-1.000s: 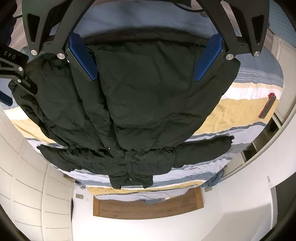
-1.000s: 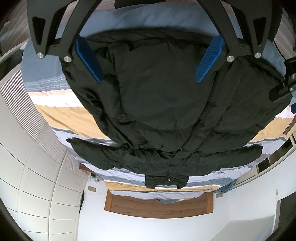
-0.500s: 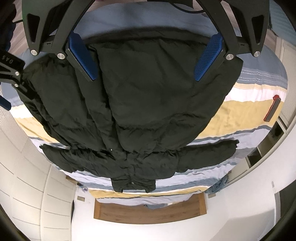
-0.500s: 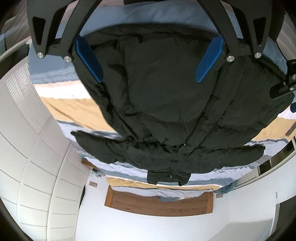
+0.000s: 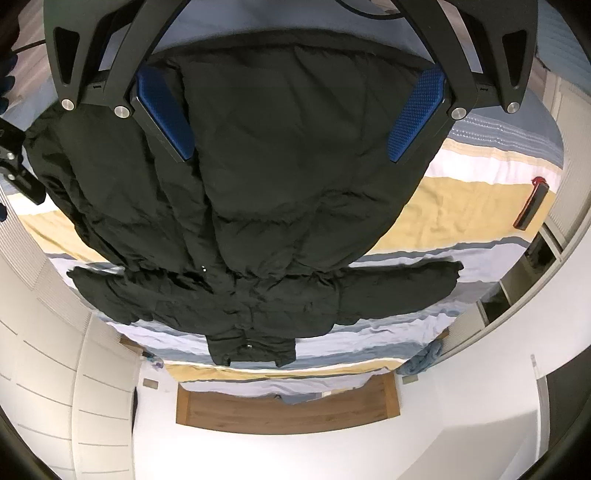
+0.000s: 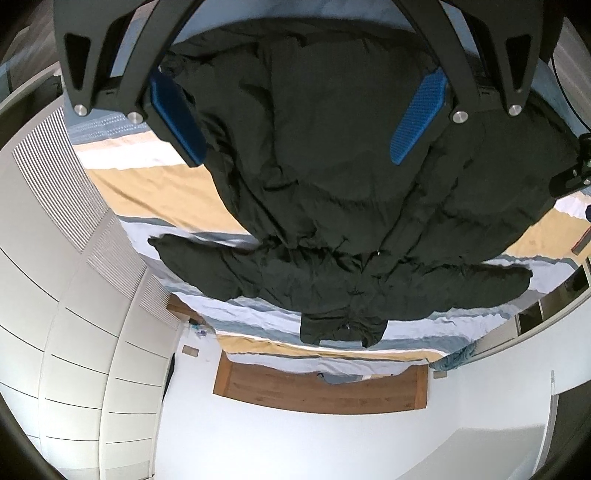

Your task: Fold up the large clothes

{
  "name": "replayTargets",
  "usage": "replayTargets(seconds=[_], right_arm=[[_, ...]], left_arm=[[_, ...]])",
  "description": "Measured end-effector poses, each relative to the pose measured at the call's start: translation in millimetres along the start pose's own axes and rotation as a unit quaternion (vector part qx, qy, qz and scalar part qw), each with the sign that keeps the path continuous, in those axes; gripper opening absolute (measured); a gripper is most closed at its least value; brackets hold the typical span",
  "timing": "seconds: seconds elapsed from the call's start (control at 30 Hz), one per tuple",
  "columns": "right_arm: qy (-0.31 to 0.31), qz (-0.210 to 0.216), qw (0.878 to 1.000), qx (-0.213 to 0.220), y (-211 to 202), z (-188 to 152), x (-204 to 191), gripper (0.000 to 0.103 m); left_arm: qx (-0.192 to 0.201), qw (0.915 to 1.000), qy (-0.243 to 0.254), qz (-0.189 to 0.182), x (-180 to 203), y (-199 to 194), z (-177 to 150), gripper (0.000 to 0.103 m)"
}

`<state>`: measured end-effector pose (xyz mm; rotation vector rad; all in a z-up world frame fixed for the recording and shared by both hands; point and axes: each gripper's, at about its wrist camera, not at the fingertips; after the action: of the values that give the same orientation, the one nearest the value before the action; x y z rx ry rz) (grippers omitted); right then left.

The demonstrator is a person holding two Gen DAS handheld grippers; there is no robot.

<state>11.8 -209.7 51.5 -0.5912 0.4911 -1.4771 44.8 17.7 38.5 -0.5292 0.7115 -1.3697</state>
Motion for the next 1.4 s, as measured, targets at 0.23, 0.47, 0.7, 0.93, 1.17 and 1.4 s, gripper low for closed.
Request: replayTargets(seconds=[0.23,0.47,0.7,0.93,1.17,1.4], right_arm=[[0.006,0.041,0.999,0.002,9,19,0,0.101],[-0.013,0.035,0.999,0.039,16,76,4,0.101],[0.01,0.03,0.997,0.067,36,138,30,0.101],[0.051,0.025,0.996,0.071,78,178,72,0.101],[0.089,0.019,0.994,0.063,126,196,115,0.101],[0.118,0.003,0.992,0.038,178,197,158,0.101]], left_arm=[[0.009,0.9999,-0.006,0.011,-10,9,32,0.103],[0.073,0.9958,-0.016,0.053,-27,3,103,0.102],[0.115,0.9918,-0.021,0.051,-34,9,178,0.102],[0.145,0.9875,-0.016,0.059,-26,25,238,0.102],[0.145,0.9875,-0.029,0.055,-18,55,272,0.102],[0.126,0.9906,-0.025,0.046,6,96,281,0.102]])
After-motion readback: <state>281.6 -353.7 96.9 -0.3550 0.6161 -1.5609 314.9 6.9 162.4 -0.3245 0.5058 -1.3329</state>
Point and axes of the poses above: each gripper's, at about its wrist camera, not at the fingertips, and y roughly the way its jaws point, x to its right, z to its top, and after that the axes turned 8 degrees about z, right-handed
